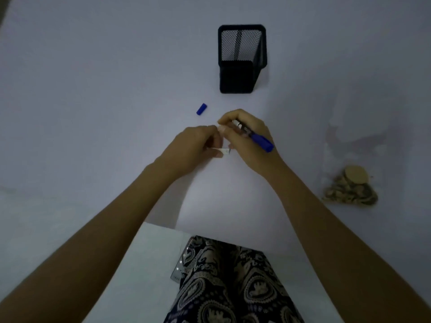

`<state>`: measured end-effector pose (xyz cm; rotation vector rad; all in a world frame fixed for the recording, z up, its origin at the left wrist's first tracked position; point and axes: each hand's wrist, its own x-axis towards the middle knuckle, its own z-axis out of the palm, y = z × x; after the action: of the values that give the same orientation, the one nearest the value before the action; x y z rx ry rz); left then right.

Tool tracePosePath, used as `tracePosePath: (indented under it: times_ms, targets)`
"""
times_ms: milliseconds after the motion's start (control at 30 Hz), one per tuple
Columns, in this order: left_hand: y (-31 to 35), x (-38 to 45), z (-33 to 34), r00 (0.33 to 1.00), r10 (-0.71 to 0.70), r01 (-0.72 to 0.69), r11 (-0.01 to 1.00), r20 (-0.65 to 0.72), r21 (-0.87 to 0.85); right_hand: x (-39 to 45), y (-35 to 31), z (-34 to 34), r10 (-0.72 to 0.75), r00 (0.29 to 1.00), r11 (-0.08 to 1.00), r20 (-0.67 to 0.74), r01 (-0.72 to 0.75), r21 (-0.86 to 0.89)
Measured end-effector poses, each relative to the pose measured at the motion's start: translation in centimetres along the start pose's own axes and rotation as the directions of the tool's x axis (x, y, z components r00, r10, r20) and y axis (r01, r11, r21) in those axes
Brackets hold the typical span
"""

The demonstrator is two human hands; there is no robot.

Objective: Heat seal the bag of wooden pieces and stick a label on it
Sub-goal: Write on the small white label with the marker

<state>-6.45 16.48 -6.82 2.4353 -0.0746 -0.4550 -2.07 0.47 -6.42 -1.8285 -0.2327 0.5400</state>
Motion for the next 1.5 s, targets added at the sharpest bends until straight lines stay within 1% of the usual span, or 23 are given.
tracePosePath:
  times_ms: [67, 100, 167, 267, 300, 367, 433, 467, 533, 600, 667, 767, 833, 933, 1000, 1133, 1233, 1300, 1367, 1433, 1500]
  targets:
    - [-0.1, 0.2, -0.1, 0.999, -0.026, 0.024, 0.996, -0.021, -0.084, -0.2, 0.4, 0.6, -0.078, 0.997, 0.99, -0.015, 0.075, -0.119]
    - [-0.2, 0.3, -0.3, 0.998, -0.044, 0.039, 0.991, -0.034, -0.127, -0.3, 0.4, 0.7, -0.096, 0.995, 0.985, -0.02, 0.092, -0.148]
    - [-0.3, 0.6, -0.7, 0.996, -0.07, 0.06, 0.982, -0.049, -0.176, -0.4, 0.3, 0.8, -0.115, 0.993, 0.979, -0.022, 0.109, -0.174]
    - [-0.1, 1.1, -1.1, 0.997, -0.078, 0.072, 0.979, -0.027, -0.189, -0.6, 0.3, 0.6, -0.139, 0.99, 0.97, -0.03, 0.13, -0.204]
    - [0.1, 1.1, -1.1, 0.996, -0.075, 0.065, 0.98, -0.047, -0.187, -0.5, 0.4, 0.6, -0.134, 0.99, 0.97, -0.035, 0.124, -0.209]
    - [0.4, 1.1, -0.6, 0.983, -0.075, 0.043, 0.981, -0.166, -0.187, -0.3, 0.4, 0.7, -0.129, 0.99, 0.965, -0.063, 0.111, -0.24]
    - [1.0, 0.7, 0.2, 0.953, -0.089, 0.036, 0.982, -0.29, -0.183, 0.0, 0.3, 0.9, -0.156, 0.977, 0.949, -0.144, 0.108, -0.298]
    - [1.5, 0.5, 0.7, 0.943, -0.097, 0.034, 0.98, -0.317, -0.198, 0.2, 0.3, 1.1, -0.17, 0.967, 0.94, -0.19, 0.101, -0.327]
    - [2.5, 0.1, 1.3, 0.944, -0.12, 0.034, 0.961, -0.307, -0.273, 0.4, 0.0, 1.4, -0.156, 0.951, 0.935, -0.266, 0.055, -0.352]
    - [3.0, 0.0, 1.7, 0.948, -0.134, 0.033, 0.944, -0.29, -0.329, 0.6, -0.4, 1.9, -0.104, 0.945, 0.943, -0.31, -0.006, -0.333]
    - [3.0, 0.2, 1.7, 0.937, -0.145, 0.033, 0.943, -0.319, -0.332, 0.6, -0.7, 2.2, -0.067, 0.942, 0.945, -0.33, -0.046, -0.323]
    - [3.0, 0.7, 1.4, 0.906, -0.173, 0.031, 0.937, -0.386, -0.347, 0.8, -1.1, 2.3, -0.058, 0.933, 0.944, -0.356, -0.065, -0.324]
    - [3.0, 0.9, 1.1, 0.9, -0.198, 0.036, 0.922, -0.389, -0.386, 0.8, -1.4, 2.2, -0.075, 0.928, 0.943, -0.366, -0.053, -0.329]
    - [2.7, 1.2, 0.9, 0.895, -0.235, 0.063, 0.909, -0.38, -0.413, 1.0, -1.9, 1.9, -0.146, 0.916, 0.939, -0.375, 0.008, -0.344]
    - [2.5, 1.3, 0.8, 0.89, -0.253, 0.076, 0.903, -0.38, -0.423, 1.1, -1.9, 2.0, -0.158, 0.924, 0.931, -0.35, 0.021, -0.366]
    - [2.4, 1.1, 1.0, 0.886, -0.285, 0.098, 0.885, -0.365, -0.454, 1.0, -1.9, 2.3, -0.12, 0.932, 0.924, -0.343, -0.022, -0.383]
    - [2.4, 1.1, 1.2, 0.879, -0.287, 0.095, 0.889, -0.381, -0.449, 0.9, -2.1, 2.3, -0.018, 0.924, 0.939, -0.382, -0.115, -0.323]
    - [2.4, 1.2, 1.3, 0.865, -0.323, 0.121, 0.878, -0.385, -0.463, 0.8, -2.2, 2.4, 0.032, 0.915, 0.939, -0.403, -0.165, -0.3]
    - [2.3, 1.3, 1.4, 0.858, -0.369, 0.153, 0.848, -0.356, -0.508, 0.7, -2.3, 2.5, 0.037, 0.912, 0.938, -0.408, -0.172, -0.3]
    - [2.2, 1.4, 1.4, 0.851, -0.398, 0.154, 0.814, -0.344, -0.56, 0.7, -2.4, 2.6, 0.034, 0.909, 0.943, -0.415, -0.167, -0.287]
    - [2.3, 1.3, 1.1, 0.864, -0.378, 0.146, 0.82, -0.333, -0.554, 0.7, -2.5, 2.7, 0.044, 0.902, 0.949, -0.429, -0.171, -0.264]
